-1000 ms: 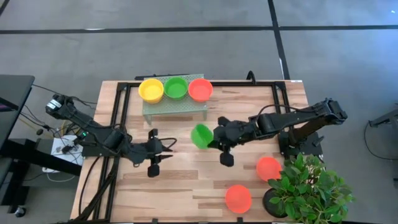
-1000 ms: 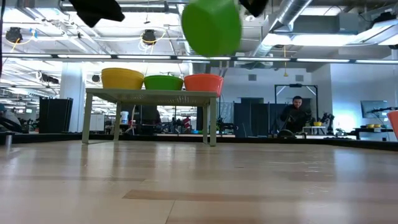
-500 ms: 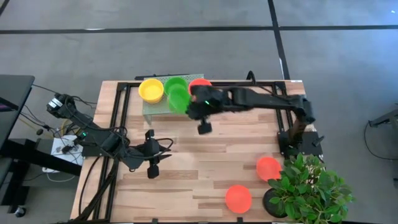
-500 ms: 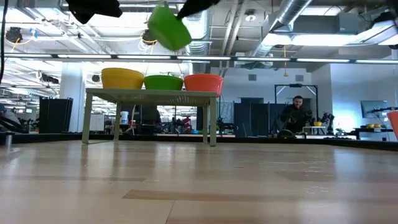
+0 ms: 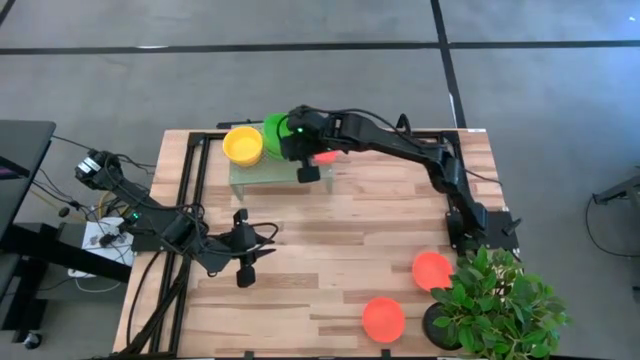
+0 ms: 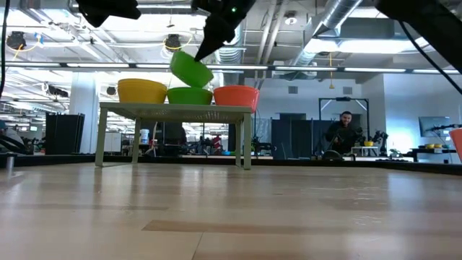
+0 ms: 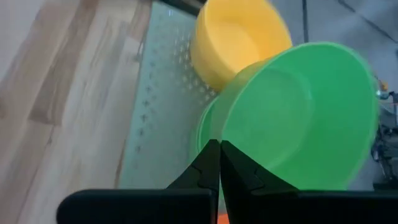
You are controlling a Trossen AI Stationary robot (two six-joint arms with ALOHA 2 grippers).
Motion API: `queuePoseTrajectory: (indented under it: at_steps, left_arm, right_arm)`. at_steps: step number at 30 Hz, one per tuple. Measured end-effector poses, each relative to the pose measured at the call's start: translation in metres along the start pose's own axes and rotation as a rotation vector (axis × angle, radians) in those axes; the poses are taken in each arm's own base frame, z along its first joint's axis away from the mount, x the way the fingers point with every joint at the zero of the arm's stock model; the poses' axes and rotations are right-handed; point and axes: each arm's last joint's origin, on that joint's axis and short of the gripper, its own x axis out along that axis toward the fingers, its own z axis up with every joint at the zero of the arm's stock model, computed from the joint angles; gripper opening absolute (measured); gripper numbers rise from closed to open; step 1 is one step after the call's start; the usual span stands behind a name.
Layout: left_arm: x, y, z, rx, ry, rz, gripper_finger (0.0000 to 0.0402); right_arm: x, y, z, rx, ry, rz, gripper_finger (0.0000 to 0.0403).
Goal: Pick & Place Mini bowls
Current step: Stack the green bowl on top of the other green bowls on the shelf, then stack the orange bowl on top of the other orange bowls on the shelf
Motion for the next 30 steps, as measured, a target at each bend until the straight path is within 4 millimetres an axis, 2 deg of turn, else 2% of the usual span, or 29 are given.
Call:
queuePoseTrajectory:
  at_steps: [5,19,30]
  left_arm:
    - [0.0,0.0,0.0,0.0,0.0,0.0,0.009]
    - [0.0,0.0,0.0,0.0,0.0,0.0,0.009]
    - [0.0,0.0,0.001,-0.005,-0.006,-0.003,0.009]
  right_arm:
    - [0.007,-0.001,-0.011,-0.038,0.089,0.019,0.0]
    - [0.008,-0.003,-0.013,-0.071,0.093,0.011,0.0001]
    - [0.008,-0.004,-0.012,-0.097,0.115,-0.052,0.0081]
